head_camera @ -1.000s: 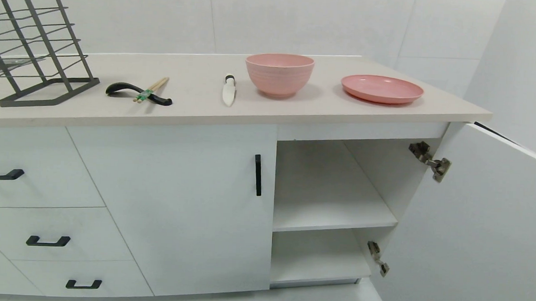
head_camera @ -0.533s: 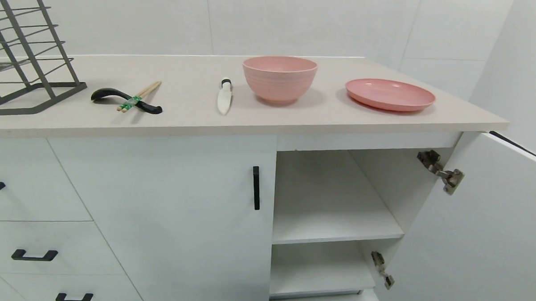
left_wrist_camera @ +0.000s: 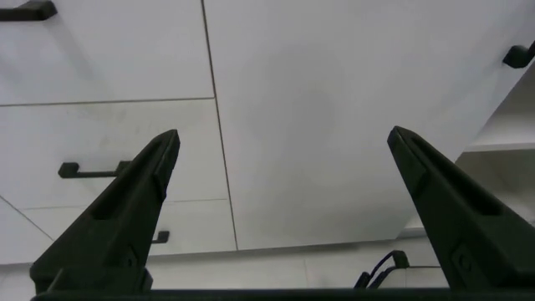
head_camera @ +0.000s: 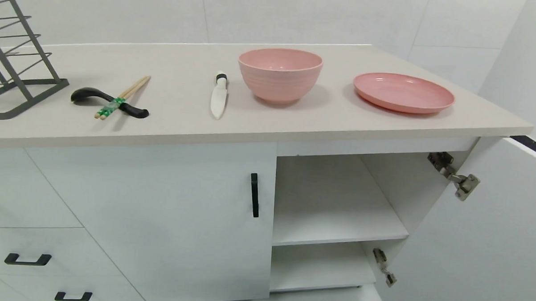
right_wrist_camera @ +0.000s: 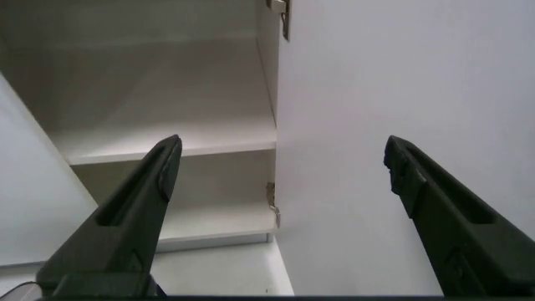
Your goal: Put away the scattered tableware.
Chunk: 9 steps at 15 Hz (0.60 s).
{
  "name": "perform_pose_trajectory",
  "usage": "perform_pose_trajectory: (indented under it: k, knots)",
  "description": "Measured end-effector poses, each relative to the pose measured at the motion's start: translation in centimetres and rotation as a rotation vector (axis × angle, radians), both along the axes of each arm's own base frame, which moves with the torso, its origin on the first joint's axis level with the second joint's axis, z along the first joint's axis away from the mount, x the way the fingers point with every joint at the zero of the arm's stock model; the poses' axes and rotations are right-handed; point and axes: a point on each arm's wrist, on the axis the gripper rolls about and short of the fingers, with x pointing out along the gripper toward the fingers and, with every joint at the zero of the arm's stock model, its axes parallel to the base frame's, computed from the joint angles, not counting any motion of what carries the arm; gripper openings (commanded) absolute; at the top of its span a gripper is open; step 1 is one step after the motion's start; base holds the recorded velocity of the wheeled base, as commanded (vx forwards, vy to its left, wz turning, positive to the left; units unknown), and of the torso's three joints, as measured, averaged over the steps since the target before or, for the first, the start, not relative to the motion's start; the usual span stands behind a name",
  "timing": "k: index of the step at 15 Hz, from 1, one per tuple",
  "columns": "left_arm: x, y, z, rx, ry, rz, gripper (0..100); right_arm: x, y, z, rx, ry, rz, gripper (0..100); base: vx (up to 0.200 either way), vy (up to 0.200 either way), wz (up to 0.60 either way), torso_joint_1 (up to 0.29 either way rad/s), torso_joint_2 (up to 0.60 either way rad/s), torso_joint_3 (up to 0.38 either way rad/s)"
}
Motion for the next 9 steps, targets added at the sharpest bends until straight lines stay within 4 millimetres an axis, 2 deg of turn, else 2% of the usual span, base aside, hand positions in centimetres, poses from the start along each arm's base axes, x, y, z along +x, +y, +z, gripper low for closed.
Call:
perform_pose_trajectory:
  k: [3,7,9]
  knots:
    - [0.0,0.0,0.03,0.0,-0.003,0.0,100,0.0,0.0,0.05,0.0,-0.003,0.0,100,0.0,0.0,0.0,0.191,-0.66,-0.196]
    - [0.0,0.0,0.01,0.001,-0.001,0.0,100,0.0,0.0,0.02,0.0,-0.001,0.0,100,0.0,0.0,0.0,0.233,-0.5,-0.203]
    - [0.0,0.0,0.01,0.001,-0.001,0.0,100,0.0,0.0,0.01,0.0,-0.001,0.0,100,0.0,0.0,0.0,0.105,-0.47,-0.217]
